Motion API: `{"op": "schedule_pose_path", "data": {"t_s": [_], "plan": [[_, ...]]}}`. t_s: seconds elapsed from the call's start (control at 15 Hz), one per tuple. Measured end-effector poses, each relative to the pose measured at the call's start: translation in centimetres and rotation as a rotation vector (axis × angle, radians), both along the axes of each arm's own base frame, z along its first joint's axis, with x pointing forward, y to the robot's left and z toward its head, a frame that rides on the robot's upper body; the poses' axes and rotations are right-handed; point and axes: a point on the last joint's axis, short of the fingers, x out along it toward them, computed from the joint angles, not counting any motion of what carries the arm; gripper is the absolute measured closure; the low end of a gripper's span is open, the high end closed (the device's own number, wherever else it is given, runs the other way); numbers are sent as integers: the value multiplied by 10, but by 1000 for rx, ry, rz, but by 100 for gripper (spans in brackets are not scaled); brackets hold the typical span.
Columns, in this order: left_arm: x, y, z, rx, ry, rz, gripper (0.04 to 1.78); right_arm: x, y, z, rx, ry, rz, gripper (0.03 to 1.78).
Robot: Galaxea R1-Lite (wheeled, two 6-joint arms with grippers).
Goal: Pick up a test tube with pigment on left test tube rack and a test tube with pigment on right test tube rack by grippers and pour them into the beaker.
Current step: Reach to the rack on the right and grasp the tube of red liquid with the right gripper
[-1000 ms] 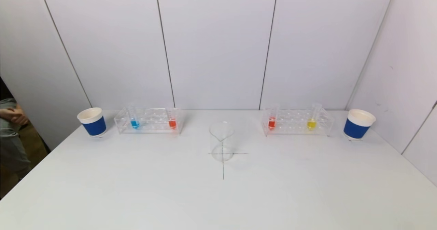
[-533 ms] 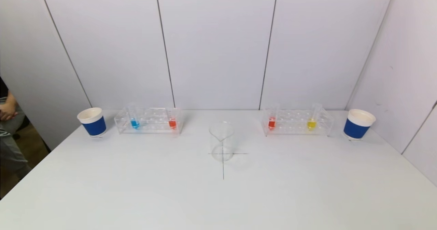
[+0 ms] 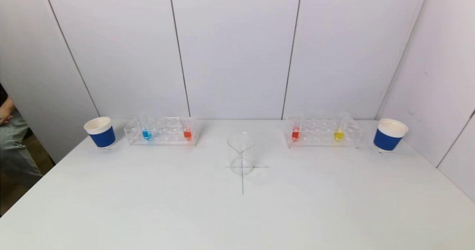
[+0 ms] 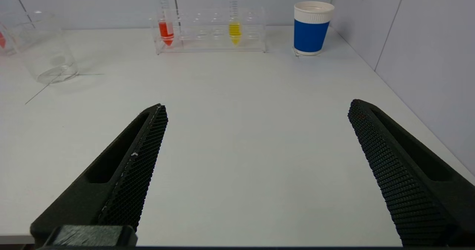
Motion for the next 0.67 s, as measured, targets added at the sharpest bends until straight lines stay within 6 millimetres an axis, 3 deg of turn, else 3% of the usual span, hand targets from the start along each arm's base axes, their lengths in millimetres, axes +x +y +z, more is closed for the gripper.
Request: {"op": "schedule_pose_path", "data": {"t_s": [0.47, 0.67], "plan": [[0, 0, 0, 0, 0, 0, 6, -1, 0, 4, 9, -26, 2, 4], [0, 0, 0, 0, 0, 0, 6, -7, 0, 23, 11, -77, 14, 4]]}}
